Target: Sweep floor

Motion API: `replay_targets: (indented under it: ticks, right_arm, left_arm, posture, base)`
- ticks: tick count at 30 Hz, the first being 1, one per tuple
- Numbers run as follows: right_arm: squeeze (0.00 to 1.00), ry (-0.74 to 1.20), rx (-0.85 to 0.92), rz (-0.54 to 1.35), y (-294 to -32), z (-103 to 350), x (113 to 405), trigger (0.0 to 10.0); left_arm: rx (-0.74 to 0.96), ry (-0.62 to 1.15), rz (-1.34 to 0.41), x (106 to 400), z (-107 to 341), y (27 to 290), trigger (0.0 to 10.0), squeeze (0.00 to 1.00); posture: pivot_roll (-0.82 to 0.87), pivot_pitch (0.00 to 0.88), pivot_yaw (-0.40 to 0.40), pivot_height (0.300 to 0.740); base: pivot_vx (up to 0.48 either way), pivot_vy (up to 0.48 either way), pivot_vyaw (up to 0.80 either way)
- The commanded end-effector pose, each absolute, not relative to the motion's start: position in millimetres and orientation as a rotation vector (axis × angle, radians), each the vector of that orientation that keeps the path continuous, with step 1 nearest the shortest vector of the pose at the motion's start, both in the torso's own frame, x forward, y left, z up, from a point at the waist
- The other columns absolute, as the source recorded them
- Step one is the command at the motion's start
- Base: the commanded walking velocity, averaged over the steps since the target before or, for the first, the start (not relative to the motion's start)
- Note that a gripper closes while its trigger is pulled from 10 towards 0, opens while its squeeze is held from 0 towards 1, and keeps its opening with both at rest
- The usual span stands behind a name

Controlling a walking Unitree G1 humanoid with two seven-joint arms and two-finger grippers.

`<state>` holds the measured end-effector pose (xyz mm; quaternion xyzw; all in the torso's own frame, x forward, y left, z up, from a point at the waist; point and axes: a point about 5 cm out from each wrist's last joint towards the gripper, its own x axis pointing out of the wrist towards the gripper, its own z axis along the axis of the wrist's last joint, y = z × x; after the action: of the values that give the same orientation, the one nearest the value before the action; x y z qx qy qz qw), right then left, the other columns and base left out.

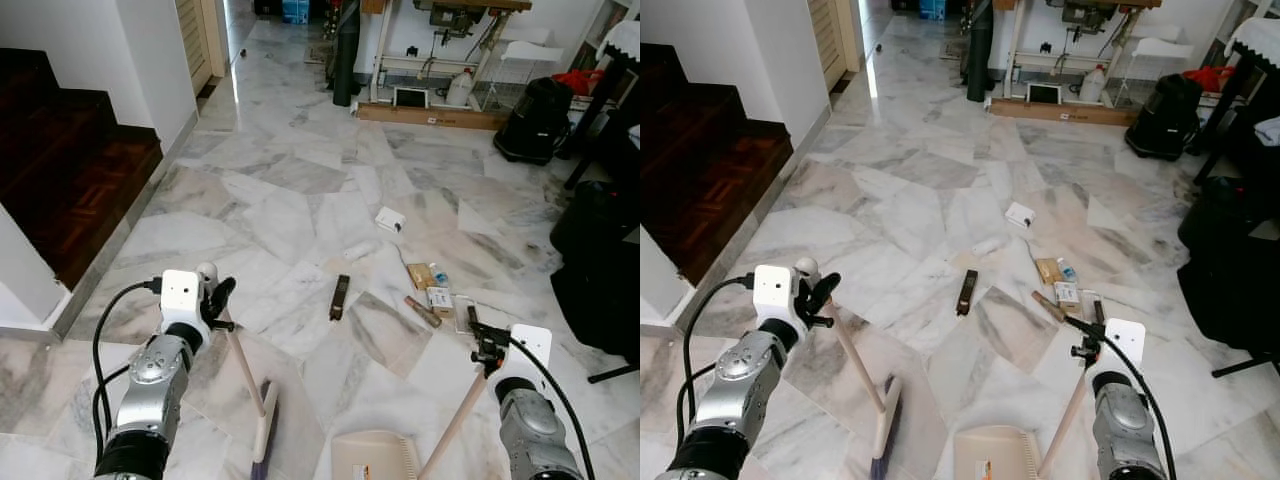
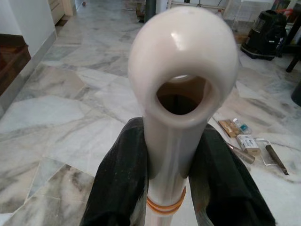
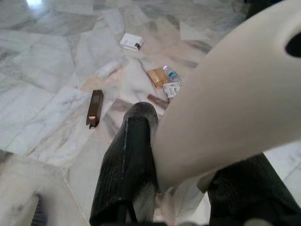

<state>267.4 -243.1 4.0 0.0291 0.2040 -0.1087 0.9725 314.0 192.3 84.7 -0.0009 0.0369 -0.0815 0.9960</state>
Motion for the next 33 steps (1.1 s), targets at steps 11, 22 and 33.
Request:
replay_targets:
  ticks: [11,22,33]
  right_arm:
    - [0.00,0.821,0.126,-0.220,-233.4,-44.4,226.9,10.0]
    - [0.00,0.772,0.094,-0.263,-242.8,-33.4,236.6,10.0]
    - [0.00,0.249,0.025,-0.356,-250.1,27.2,268.4,10.0]
  left_arm:
    - [-0.013,0.070,-0.176,317.7,89.1,192.2,10.0,0.00]
    - [-0.013,0.067,-0.184,319.2,89.8,188.1,10.0,0.00]
    - [0.014,-0.004,-0.143,317.5,96.5,186.8,10.0,0.00]
  posture:
    - [-0.08,0.059,-0.038,0.740]
    - [-0.08,0.058,-0.037,0.740]
    - [-0.09,0.066,-0.033,0.740]
  base:
    - [0.000,0.000,0.00]
    - [0.000,0.000,0.00]
    - [0.000,0.000,0.00]
